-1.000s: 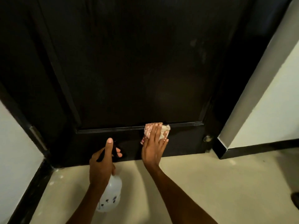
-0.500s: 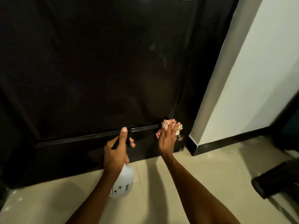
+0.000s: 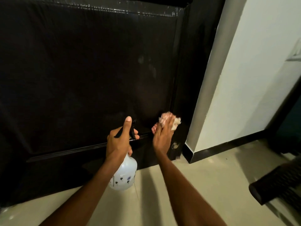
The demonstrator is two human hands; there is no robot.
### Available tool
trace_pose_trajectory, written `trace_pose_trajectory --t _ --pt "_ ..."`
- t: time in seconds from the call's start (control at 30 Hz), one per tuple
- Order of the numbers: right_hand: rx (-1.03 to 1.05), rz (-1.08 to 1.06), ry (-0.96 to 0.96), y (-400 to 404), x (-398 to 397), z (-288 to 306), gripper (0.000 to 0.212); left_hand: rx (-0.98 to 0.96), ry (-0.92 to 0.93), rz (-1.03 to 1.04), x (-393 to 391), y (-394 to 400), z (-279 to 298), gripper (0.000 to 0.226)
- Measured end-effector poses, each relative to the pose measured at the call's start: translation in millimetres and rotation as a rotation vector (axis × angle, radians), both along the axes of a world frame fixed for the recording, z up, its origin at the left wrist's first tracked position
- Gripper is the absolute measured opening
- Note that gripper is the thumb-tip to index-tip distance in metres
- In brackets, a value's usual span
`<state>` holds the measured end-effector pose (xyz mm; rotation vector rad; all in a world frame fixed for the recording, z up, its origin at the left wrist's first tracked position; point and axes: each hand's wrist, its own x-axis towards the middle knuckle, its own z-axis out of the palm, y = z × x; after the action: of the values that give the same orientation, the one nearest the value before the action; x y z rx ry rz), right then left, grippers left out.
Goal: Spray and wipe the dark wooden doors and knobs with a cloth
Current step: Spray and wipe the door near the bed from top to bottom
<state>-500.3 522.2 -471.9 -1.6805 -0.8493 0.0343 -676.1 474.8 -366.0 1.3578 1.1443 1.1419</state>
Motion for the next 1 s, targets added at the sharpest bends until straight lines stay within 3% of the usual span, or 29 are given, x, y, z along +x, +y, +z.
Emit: trace_pose_trajectory --t 0.13,0.27,0.37,0.47,0.57,0.7,0.8,0.9,1.0 --pt "-0.138 0.073 0.212 -10.7 -16.2 -37.1 0.06 0.007 0.022 -0.008 -6.6 -1.7 4.7 0.071" --pt "0.009 0.057 0.518 -3.1 -24.1 -13.7 0.06 0.004 0.015 0.015 -12.3 -2.3 2.9 0.069" --pt "0.208 0.049 0.617 -0.8 -21.1 14.3 0.058 -0.003 -0.005 0.026 -8.8 -2.7 1.9 0.069" --pt "0.348 0.055 0.55 17.8 -17.3 65.0 0.058 0.002 -0.025 0.022 -4.3 3.2 8.2 0.069" --pt "0.374 0.035 0.276 30.2 -12.4 95.1 0.064 0.022 -0.022 0.009 -0.6 6.9 15.1 0.069" --pt "0.178 -0.024 0.057 19.4 -2.1 55.6 0.068 0.003 -0.048 0.015 -4.0 6.1 10.7 0.07" --pt "0.015 -0.034 0.031 7.0 -0.7 -4.8 0.069 0.001 -0.045 0.013 -7.6 4.7 7.8 0.07" --pt "-0.129 -0.021 0.333 -10.6 11.0 -64.1 0.06 0.003 -0.017 0.006 -4.9 -1.5 4.8 0.069" --pt "0.06 0.08 0.742 -13.2 16.2 -83.0 0.048 0.006 0.002 -0.019 -1.6 -8.7 -5.1 0.069"
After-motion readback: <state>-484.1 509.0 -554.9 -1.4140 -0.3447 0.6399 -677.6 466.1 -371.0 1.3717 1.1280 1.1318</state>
